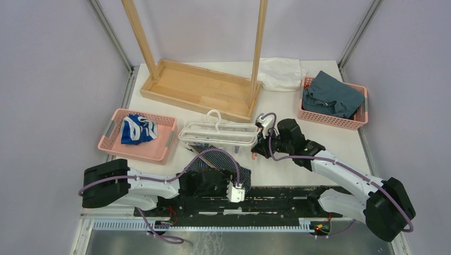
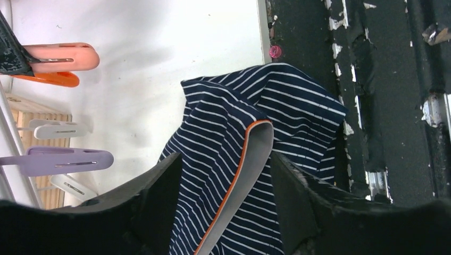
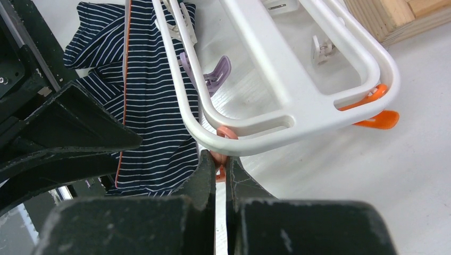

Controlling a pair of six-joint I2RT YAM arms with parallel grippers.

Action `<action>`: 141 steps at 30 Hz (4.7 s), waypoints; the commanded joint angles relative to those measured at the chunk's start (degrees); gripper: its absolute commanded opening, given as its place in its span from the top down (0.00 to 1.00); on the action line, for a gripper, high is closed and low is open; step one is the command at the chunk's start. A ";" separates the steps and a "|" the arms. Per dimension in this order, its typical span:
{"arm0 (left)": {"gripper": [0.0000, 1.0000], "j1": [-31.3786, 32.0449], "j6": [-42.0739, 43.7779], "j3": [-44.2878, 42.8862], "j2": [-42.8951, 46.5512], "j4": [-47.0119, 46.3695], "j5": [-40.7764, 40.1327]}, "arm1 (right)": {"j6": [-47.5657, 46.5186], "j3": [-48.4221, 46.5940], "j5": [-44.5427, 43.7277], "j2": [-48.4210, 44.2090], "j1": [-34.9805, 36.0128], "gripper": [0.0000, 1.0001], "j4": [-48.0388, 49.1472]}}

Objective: Clip the underwear to the hanger

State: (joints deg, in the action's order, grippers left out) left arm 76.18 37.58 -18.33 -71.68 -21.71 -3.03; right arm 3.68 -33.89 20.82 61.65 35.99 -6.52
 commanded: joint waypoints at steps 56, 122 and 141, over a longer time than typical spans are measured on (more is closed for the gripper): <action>0.56 4.78 -4.63 6.88 -5.24 -23.14 -12.65 | 0.22 -1.53 0.98 0.62 0.04 0.99 4.00; 0.50 1.95 -5.45 -3.41 0.21 1.18 -0.02 | 0.56 -1.27 1.77 0.71 -0.02 0.99 4.24; 0.53 0.19 -5.92 -0.11 -0.02 -3.62 -0.68 | 0.95 -1.37 1.94 1.24 0.00 0.99 4.68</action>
State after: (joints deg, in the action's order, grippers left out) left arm 76.58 34.00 -19.62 -71.48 -20.40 -2.94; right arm 4.05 -33.89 22.48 62.92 35.97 -6.48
